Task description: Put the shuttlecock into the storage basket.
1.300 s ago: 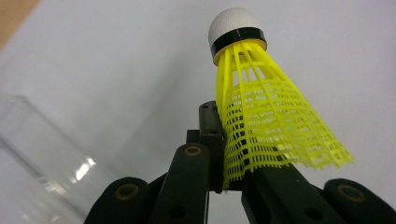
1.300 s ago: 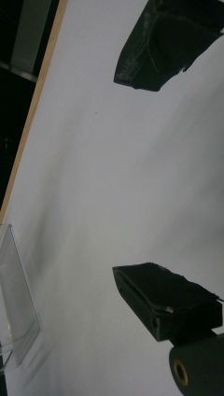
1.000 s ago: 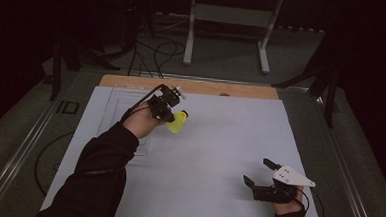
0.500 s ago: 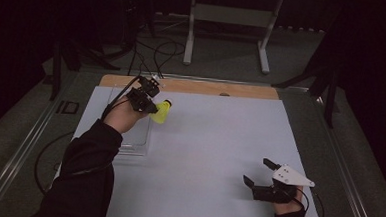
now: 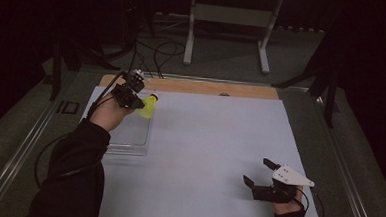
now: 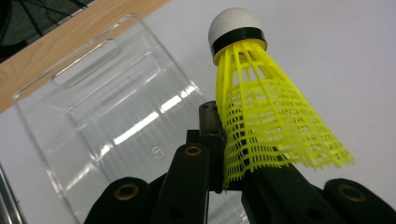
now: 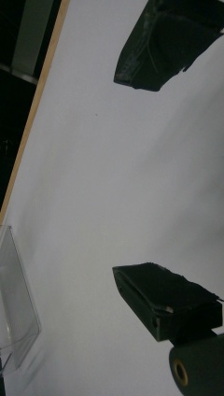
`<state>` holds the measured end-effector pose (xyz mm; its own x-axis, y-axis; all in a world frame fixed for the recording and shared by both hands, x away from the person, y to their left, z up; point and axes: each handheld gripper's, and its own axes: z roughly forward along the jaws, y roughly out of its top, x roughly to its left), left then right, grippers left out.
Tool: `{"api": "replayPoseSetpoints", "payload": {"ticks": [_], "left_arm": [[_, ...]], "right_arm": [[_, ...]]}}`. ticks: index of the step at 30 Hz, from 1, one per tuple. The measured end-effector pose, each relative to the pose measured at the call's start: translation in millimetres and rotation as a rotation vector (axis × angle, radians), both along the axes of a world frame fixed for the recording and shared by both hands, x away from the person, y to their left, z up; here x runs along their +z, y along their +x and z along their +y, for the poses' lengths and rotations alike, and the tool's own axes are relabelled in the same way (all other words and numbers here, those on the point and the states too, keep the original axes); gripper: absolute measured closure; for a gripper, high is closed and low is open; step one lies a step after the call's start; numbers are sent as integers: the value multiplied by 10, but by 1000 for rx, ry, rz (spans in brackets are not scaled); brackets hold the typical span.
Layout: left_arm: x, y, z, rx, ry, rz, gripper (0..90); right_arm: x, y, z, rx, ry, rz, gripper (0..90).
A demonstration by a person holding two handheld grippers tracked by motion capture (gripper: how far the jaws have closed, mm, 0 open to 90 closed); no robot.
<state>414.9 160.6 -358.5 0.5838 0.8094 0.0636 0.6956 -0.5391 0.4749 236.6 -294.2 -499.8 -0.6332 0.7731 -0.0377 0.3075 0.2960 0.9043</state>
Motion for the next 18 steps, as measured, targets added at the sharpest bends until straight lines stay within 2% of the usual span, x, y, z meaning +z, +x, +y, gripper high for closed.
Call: {"api": "replayPoseSetpoints", "payload": {"ticks": [10, 18], "left_arm": [[-14, 2, 176, 52, 10, -10, 900], [-96, 23, 279, 93, 10, -7, 900]], "right_arm": [[1, 1, 5, 2, -3, 1, 78], [1, 2, 7, 1, -5, 1, 78]]}}
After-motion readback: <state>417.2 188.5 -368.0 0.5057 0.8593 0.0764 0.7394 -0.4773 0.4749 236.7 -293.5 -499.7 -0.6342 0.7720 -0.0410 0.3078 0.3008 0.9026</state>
